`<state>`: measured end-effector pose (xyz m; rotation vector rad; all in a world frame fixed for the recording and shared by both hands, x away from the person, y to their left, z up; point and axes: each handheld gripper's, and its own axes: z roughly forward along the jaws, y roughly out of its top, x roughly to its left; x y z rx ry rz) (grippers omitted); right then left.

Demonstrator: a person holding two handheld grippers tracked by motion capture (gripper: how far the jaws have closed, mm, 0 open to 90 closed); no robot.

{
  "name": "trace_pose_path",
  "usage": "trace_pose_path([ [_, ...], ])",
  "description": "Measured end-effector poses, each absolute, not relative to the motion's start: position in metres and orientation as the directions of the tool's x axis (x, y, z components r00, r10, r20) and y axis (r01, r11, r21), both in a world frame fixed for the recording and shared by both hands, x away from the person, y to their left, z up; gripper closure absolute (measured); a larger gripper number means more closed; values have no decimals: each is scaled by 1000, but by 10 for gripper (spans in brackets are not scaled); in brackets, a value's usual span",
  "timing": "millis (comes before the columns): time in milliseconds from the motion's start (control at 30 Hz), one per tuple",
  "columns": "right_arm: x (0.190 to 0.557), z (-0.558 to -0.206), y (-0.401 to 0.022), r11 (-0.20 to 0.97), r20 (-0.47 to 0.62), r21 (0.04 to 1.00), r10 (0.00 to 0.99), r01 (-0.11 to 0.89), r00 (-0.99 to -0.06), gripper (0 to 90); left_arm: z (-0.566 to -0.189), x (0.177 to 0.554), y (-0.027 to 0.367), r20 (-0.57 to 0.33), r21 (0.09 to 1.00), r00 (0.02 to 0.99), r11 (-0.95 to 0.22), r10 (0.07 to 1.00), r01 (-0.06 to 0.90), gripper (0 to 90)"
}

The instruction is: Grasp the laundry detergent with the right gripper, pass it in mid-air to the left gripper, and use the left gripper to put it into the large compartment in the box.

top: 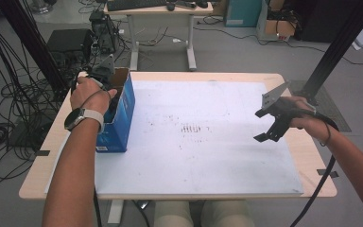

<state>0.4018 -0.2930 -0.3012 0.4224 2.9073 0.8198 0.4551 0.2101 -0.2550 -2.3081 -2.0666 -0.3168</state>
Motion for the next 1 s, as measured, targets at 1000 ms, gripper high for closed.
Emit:
trace_pose_path([
  [1000, 401, -299, -292, 821, -17, 520, 284, 234, -959, 38, -255, 455, 210, 169, 114, 98, -118, 981, 986, 382],
])
